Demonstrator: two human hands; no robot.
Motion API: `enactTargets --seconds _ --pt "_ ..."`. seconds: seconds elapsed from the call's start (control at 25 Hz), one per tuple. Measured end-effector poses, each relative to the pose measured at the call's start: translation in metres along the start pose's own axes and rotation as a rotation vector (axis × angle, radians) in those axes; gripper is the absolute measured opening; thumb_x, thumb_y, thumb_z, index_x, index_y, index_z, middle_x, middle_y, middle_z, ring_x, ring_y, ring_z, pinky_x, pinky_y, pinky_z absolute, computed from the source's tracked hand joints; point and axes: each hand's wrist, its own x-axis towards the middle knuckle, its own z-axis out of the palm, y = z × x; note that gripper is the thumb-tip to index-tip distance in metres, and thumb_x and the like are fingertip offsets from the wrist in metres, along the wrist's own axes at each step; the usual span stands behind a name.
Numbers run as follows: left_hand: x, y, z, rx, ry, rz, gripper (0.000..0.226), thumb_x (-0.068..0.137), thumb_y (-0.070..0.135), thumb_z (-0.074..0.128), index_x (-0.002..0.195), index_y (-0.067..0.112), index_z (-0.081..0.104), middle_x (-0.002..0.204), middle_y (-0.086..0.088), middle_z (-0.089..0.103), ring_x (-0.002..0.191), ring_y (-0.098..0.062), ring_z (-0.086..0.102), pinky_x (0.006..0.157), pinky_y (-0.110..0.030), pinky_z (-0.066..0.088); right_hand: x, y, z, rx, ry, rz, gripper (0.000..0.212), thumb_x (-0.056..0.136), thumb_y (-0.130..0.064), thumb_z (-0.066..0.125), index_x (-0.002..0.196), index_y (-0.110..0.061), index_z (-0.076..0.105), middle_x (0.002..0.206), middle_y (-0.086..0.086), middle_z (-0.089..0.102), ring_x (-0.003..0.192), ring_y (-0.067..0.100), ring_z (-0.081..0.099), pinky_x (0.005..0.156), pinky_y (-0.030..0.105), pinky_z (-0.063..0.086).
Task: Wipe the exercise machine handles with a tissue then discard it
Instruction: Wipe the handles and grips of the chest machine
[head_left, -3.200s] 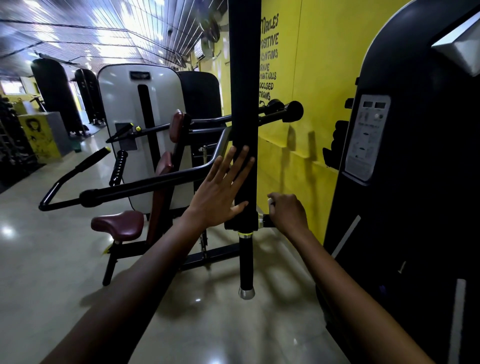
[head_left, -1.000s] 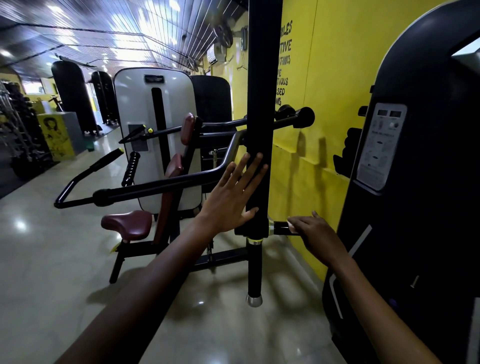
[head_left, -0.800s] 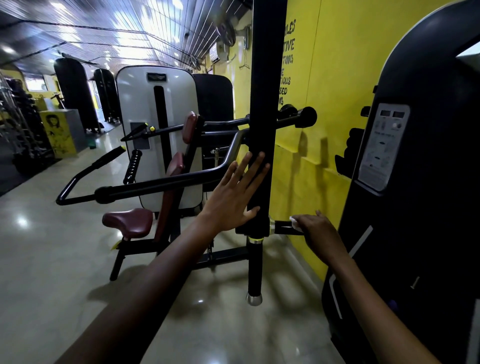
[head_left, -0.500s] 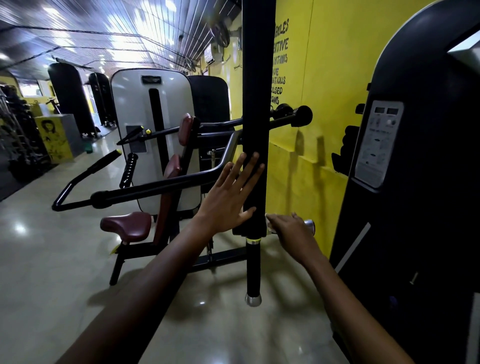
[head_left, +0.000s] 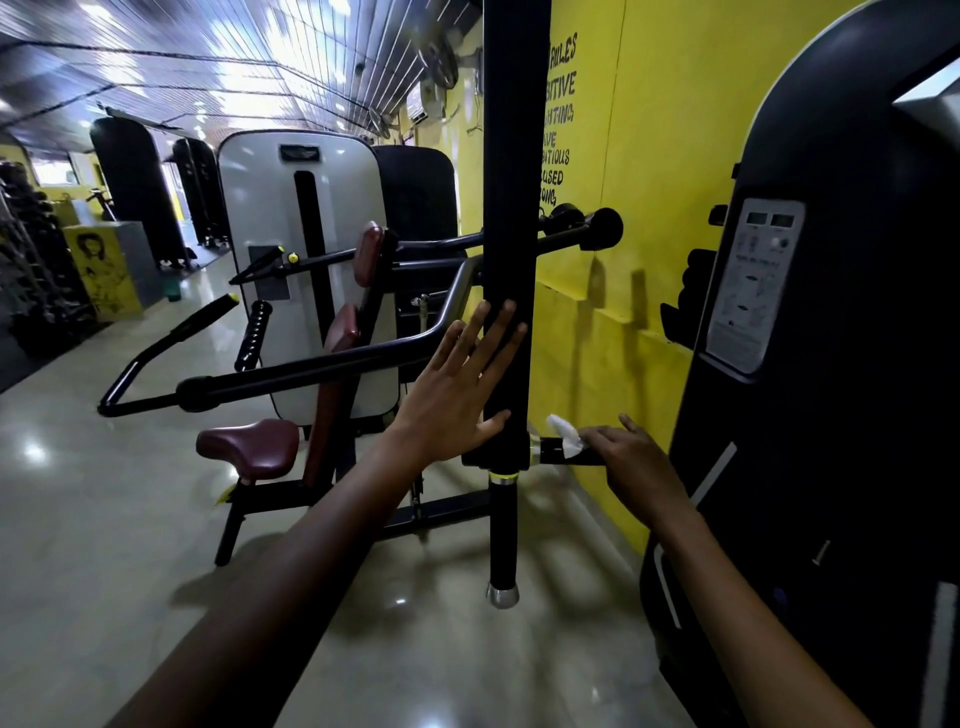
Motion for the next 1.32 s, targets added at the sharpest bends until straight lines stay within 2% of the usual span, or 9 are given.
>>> enactTargets --seconds 0.16,0.28,0.4,0.48,0.72,0.92,1.04,1.16,1.32 --pt "0.0 -0.001 -0.001 0.014 -0.002 0.0 0.094 0.086 0.056 0.05 0.151 0.012 -0.001 0.159 -0.014 -0.002 0.147 -0.033 -0.003 0.118 -0.05 0.016 -0.001 0.002 0.001 -0.124 0.077 -0.014 0.037 0.064 0.012 0.053 0.091 -0.007 0.068 0.089 0.01 0.071 0.096 0.03 0.068 0.094 0.051 0.046" --pt "0.0 0.0 0.0 0.003 -0.006 0.0 0.093 0.085 0.056 0.05 0.151 0.012 0.001 0.159 -0.015 -0.001 0.147 -0.034 -0.003 0.118 -0.049 0.015 -0.003 -0.002 -0.003 -0.127 0.068 0.074 0.034 0.066 0.01 0.054 0.092 -0.009 0.066 0.085 0.007 0.07 0.096 0.032 0.063 0.085 0.044 0.048" --pt "0.0 0.0 0.0 -0.001 -0.006 -0.003 0.094 0.085 0.056 0.049 0.151 0.012 0.0 0.159 -0.015 -0.002 0.147 -0.034 -0.003 0.118 -0.049 0.014 -0.003 -0.01 -0.005 -0.12 0.087 0.089 0.057 0.07 -0.002 0.03 0.115 -0.015 0.063 0.089 0.002 0.068 0.084 0.032 0.058 0.066 0.039 0.045" --pt "0.0 0.0 0.0 -0.004 -0.007 -0.003 0.094 0.085 0.056 0.049 0.151 0.012 -0.001 0.159 -0.015 -0.002 0.147 -0.034 -0.003 0.118 -0.05 0.015 0.0 -0.015 -0.006 -0.171 0.074 0.062 0.065 0.072 -0.003 0.025 0.124 -0.022 0.058 0.093 0.001 0.065 0.081 0.03 0.056 0.061 0.038 0.042" --pt "0.0 -0.001 0.0 0.003 -0.007 -0.002 0.095 0.085 0.057 0.049 0.151 0.012 -0.001 0.159 -0.014 -0.004 0.147 -0.034 -0.003 0.118 -0.05 0.015 0.004 -0.027 -0.003 -0.212 0.026 0.052 0.043 0.084 -0.018 0.029 0.106 -0.013 0.065 0.091 0.002 0.065 0.084 0.028 0.058 0.064 0.036 0.041" --pt "0.0 -0.001 -0.001 0.007 -0.008 -0.001 0.094 0.085 0.057 0.049 0.151 0.012 -0.001 0.159 -0.015 -0.003 0.147 -0.034 -0.002 0.118 -0.05 0.015 0.007 -0.028 -0.005 -0.206 -0.005 0.06 0.039 0.087 -0.031 0.035 0.103 -0.014 0.065 0.087 0.001 0.064 0.086 0.026 0.058 0.066 0.036 0.041" --pt "0.0 -0.002 -0.001 0.005 -0.008 0.004 0.093 0.086 0.057 0.047 0.151 0.012 -0.002 0.159 -0.015 -0.003 0.146 -0.034 -0.003 0.118 -0.05 0.015 0.009 -0.027 -0.002 -0.216 0.013 0.044 0.034 0.09 -0.03 0.04 0.103 -0.012 0.066 0.084 0.002 0.064 0.085 0.027 0.057 0.066 0.037 0.042" --pt "0.0 -0.002 -0.001 0.011 -0.011 0.004 0.093 0.087 0.058 0.047 0.151 0.012 -0.003 0.159 -0.015 -0.003 0.147 -0.034 -0.003 0.118 -0.05 0.015 0.011 -0.025 0.003 -0.198 0.051 0.011 0.023 0.083 -0.016 0.064 0.105 -0.009 0.066 0.084 0.004 0.065 0.084 0.029 0.056 0.064 0.037 0.044" --pt "-0.001 -0.002 -0.002 0.02 -0.017 0.006 0.093 0.087 0.059 0.045 0.151 0.012 -0.004 0.159 -0.014 -0.004 0.146 -0.034 -0.002 0.118 -0.05 0.015 0.008 -0.031 0.003 -0.121 0.168 -0.06 0.05 0.064 0.003 0.075 0.111 -0.009 0.065 0.084 0.005 0.066 0.08 0.027 0.058 0.06 0.032 0.045"
